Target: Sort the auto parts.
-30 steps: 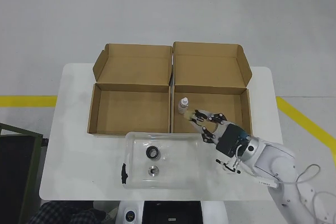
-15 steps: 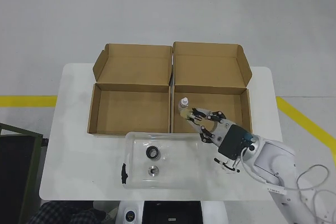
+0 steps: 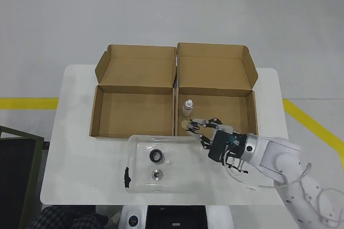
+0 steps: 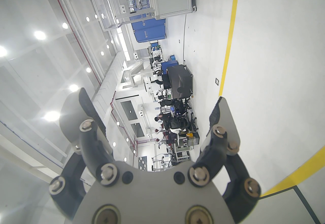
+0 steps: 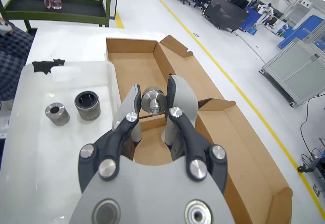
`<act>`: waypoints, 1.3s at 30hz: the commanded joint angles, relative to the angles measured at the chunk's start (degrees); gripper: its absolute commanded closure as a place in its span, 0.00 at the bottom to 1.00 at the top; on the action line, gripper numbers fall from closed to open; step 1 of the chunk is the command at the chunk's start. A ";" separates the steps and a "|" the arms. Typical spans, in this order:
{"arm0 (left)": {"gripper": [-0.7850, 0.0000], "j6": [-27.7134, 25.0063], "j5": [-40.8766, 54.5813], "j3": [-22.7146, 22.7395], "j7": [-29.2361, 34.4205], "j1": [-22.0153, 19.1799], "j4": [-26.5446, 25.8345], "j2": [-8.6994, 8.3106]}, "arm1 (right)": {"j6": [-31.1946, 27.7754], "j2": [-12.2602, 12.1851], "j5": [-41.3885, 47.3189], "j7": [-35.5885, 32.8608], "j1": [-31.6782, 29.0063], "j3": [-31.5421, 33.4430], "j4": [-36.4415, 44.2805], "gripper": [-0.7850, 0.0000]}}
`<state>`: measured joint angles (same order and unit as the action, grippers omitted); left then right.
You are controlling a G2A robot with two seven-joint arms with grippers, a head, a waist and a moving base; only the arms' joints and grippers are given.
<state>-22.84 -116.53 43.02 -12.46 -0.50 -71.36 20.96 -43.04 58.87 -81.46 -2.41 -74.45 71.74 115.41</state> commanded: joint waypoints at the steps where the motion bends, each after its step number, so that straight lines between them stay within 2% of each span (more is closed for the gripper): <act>1: 0.00 0.00 0.00 0.00 0.00 0.00 0.00 0.00 | -1.04 0.01 0.75 -2.10 0.91 -0.36 -1.35 1.00; 20: 0.00 0.00 0.00 0.00 0.00 0.00 0.00 0.00 | -4.92 0.89 5.52 -18.26 11.74 -6.21 -16.35 1.00; 31: 0.00 0.00 0.00 0.00 0.00 0.00 0.00 0.00 | -3.40 2.35 5.02 -22.21 18.17 -12.34 -23.98 1.00; 39: 0.00 0.00 0.00 0.00 0.00 0.00 0.00 0.00 | -2.26 3.08 3.34 -24.32 21.13 -14.92 -26.58 1.00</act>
<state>-22.84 -116.53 43.02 -12.46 -0.50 -71.36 20.96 -45.38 61.88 -78.28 -26.78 -53.62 56.96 89.11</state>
